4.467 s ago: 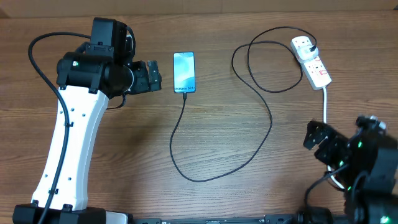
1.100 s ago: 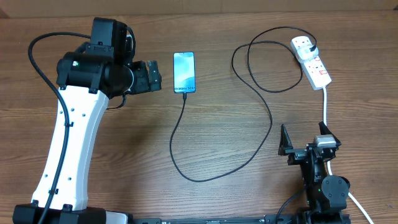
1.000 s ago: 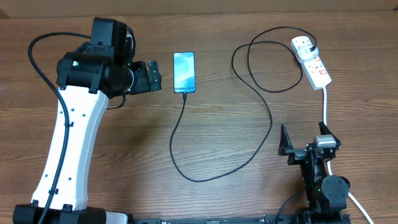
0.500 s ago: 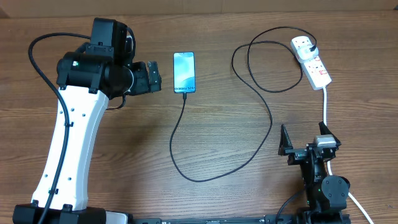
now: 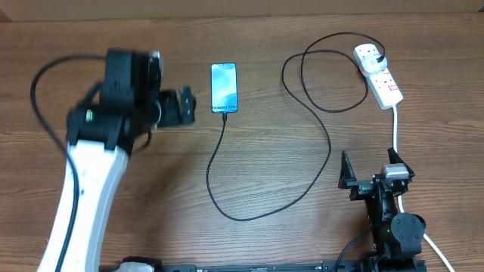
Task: Plug charger to phone and switch on socket
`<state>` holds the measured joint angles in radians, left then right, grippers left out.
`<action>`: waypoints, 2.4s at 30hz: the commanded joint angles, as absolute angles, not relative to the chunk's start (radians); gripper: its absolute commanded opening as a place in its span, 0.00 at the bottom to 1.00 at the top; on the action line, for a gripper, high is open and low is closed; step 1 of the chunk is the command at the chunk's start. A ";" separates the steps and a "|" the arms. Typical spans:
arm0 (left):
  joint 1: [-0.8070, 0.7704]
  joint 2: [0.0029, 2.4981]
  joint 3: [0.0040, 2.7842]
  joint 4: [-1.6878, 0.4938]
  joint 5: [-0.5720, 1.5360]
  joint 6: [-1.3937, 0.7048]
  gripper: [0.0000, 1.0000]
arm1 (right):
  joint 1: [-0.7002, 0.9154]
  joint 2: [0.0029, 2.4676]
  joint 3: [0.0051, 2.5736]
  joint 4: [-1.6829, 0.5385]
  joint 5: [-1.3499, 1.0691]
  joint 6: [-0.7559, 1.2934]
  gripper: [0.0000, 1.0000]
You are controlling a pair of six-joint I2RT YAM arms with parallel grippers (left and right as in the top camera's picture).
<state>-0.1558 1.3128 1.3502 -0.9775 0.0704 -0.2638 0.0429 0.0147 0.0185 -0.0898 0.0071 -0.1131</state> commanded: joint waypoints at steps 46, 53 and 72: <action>0.000 0.173 0.005 0.213 0.207 -0.145 1.00 | 0.049 0.003 0.008 -0.084 0.006 -0.121 1.00; 0.001 0.141 0.005 0.152 0.183 -0.134 1.00 | 0.049 0.003 0.008 -0.084 0.006 -0.121 1.00; 0.057 0.003 0.004 -0.067 0.151 -0.086 0.99 | 0.049 0.003 0.008 -0.084 0.006 -0.121 1.00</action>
<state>0.0486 0.0158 0.0086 -0.0605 0.1726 -0.1272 0.0429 0.0147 0.0185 -0.0898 0.0067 -0.1158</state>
